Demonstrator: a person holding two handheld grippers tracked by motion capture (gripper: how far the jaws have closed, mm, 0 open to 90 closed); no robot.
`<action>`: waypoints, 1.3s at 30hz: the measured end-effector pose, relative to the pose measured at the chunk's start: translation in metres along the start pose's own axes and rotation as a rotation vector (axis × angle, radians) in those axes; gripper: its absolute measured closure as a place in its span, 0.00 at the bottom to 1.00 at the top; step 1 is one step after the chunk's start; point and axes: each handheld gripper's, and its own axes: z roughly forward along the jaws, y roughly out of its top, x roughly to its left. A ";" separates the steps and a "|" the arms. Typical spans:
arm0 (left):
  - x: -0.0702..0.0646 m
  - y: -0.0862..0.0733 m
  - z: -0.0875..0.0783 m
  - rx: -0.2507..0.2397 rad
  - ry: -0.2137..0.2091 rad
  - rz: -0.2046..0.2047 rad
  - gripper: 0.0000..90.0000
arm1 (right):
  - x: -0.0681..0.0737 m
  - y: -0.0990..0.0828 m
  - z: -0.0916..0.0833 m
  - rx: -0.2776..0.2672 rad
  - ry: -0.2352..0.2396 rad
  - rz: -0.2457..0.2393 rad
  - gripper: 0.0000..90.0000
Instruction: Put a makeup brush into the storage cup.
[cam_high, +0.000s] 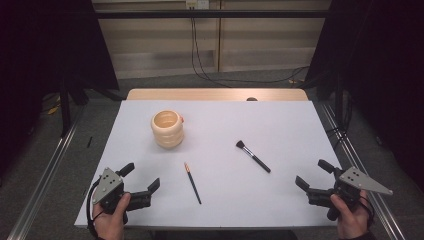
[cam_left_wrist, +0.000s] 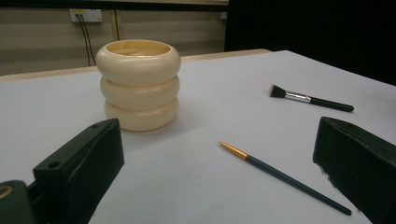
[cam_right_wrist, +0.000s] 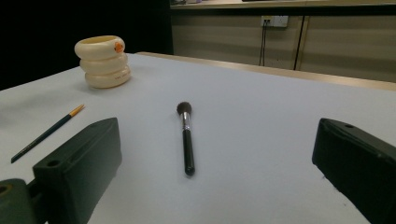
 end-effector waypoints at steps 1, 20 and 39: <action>0.000 0.000 0.000 0.002 0.006 -0.006 0.02 | 0.000 0.000 0.001 -0.001 0.003 -0.001 0.01; -0.004 0.003 0.007 0.015 -0.021 -0.003 0.02 | -0.004 -0.003 0.001 0.006 0.017 0.002 0.01; -0.021 0.022 0.007 -0.011 -0.074 0.027 0.02 | 0.002 -0.001 -0.003 -0.004 0.030 -0.017 0.01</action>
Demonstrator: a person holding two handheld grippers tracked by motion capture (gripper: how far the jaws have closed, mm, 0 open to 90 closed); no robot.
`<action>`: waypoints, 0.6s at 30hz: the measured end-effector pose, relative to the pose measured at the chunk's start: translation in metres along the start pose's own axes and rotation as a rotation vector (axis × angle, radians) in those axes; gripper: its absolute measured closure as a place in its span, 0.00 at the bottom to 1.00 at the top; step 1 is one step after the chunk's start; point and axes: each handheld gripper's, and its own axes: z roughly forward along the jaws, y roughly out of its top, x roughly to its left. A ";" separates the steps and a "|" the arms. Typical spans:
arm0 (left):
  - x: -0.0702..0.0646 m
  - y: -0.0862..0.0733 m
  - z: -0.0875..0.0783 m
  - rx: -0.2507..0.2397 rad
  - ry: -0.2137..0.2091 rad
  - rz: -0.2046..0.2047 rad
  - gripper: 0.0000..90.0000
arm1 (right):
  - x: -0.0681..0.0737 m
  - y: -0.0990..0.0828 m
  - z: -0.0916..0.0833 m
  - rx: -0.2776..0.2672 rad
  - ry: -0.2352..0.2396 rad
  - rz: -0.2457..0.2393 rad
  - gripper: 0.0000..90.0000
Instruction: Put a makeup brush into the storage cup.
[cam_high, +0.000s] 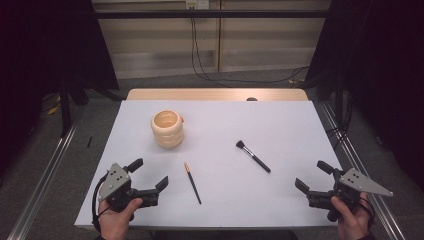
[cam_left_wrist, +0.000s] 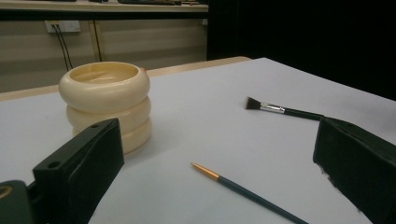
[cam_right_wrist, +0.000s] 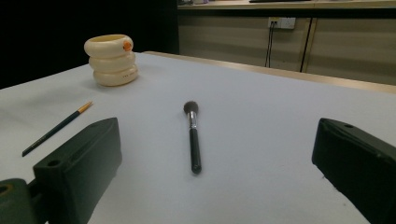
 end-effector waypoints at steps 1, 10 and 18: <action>-0.002 0.002 0.000 0.004 0.005 0.001 0.02 | 0.000 0.000 0.000 -0.001 0.002 -0.001 0.01; -0.004 0.015 0.008 0.029 -0.023 0.021 0.02 | 0.000 0.000 0.002 0.003 0.000 -0.004 0.01; -0.002 0.029 0.013 0.037 -0.065 0.033 0.05 | 0.000 0.000 0.003 0.008 0.010 -0.011 0.01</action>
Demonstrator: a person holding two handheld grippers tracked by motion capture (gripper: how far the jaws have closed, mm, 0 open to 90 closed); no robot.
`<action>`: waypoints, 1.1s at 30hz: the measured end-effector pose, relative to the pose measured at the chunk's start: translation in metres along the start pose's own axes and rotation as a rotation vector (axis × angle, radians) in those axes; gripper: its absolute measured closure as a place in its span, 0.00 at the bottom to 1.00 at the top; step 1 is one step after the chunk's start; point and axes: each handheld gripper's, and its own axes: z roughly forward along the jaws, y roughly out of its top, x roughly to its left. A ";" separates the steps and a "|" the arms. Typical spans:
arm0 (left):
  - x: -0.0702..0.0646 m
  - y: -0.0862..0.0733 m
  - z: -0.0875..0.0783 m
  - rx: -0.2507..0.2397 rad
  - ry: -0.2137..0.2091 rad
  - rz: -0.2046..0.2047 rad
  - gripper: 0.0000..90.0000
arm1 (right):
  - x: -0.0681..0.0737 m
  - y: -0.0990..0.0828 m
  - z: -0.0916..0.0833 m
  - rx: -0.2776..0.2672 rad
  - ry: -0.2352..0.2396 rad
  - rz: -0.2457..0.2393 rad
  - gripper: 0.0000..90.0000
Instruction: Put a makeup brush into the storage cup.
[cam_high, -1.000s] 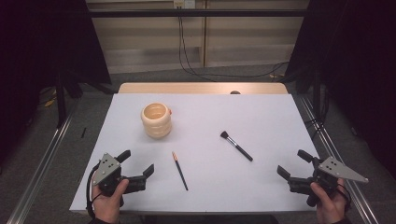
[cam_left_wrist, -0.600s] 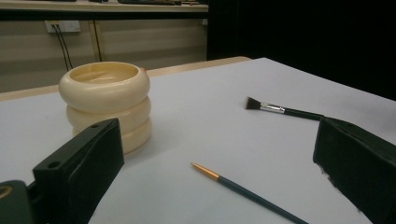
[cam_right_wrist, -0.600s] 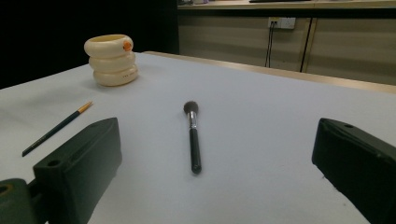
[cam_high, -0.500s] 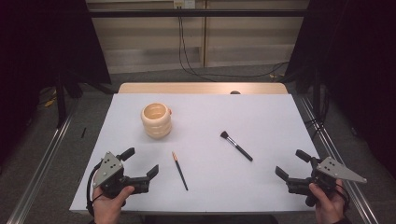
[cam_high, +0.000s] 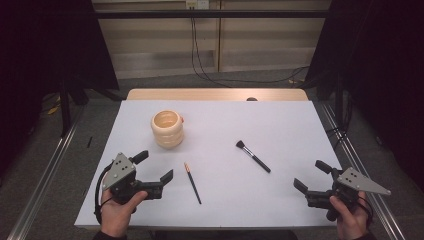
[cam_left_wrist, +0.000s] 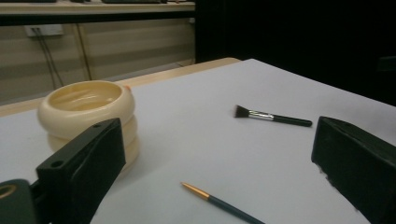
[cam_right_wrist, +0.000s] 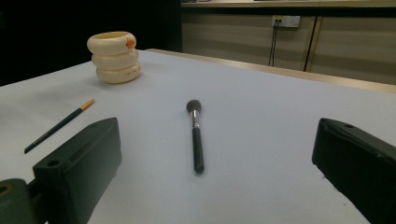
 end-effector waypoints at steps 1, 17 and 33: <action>0.001 0.002 0.001 0.005 -0.017 0.010 0.06 | 0.000 0.000 0.000 -0.001 -0.002 0.000 0.01; 0.003 0.016 0.029 0.126 -0.028 0.042 0.03 | 0.001 0.000 0.000 0.004 0.001 0.000 0.01; 0.005 0.024 0.063 0.262 -0.029 0.047 0.03 | 0.001 0.000 0.001 0.012 0.005 0.000 0.01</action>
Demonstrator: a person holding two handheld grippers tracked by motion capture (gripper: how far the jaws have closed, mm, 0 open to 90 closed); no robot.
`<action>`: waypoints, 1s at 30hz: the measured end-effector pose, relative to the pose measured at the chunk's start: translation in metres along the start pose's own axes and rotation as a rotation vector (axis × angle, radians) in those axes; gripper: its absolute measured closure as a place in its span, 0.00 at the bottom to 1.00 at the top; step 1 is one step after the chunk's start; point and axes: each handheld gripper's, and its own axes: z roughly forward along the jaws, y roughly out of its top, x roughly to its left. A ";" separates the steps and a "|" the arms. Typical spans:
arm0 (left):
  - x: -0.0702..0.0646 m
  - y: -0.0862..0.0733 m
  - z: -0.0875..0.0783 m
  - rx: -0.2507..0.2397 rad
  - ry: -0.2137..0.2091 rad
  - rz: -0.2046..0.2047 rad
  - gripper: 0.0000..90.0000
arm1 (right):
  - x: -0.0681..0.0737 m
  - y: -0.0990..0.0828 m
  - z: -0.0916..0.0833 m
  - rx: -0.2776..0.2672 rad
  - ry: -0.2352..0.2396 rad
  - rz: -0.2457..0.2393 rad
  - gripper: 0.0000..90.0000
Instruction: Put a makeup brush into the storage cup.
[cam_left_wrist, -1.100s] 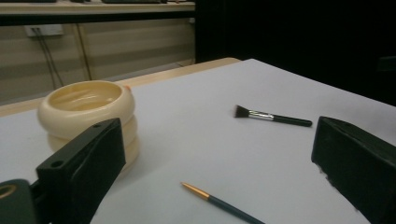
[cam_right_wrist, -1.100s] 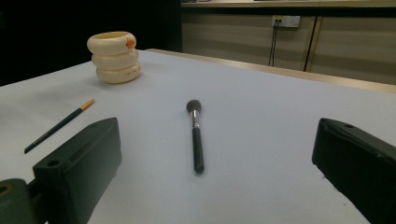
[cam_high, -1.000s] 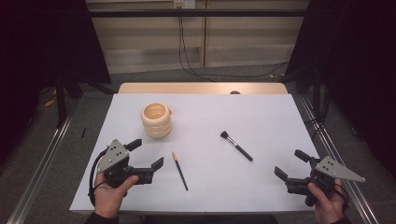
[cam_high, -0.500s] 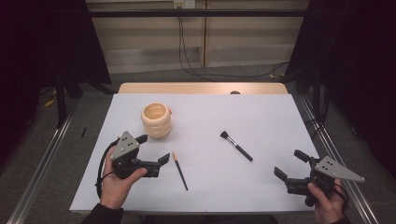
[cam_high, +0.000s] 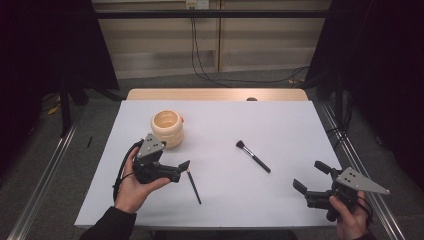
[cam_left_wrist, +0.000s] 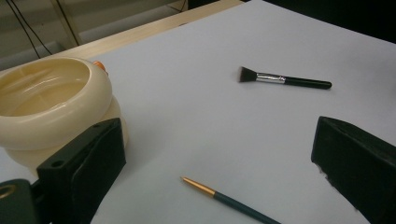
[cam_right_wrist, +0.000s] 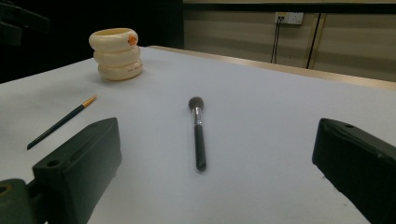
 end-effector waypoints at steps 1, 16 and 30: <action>0.001 0.002 0.001 0.010 -0.004 0.000 0.03 | 0.000 0.000 0.000 0.002 0.002 0.002 0.01; 0.006 0.002 0.025 0.228 -0.034 -0.128 0.09 | 0.000 -0.001 0.001 0.016 0.000 0.005 0.01; 0.013 -0.001 0.053 0.480 -0.034 -0.189 0.08 | -0.001 -0.001 0.002 0.018 0.000 0.005 0.01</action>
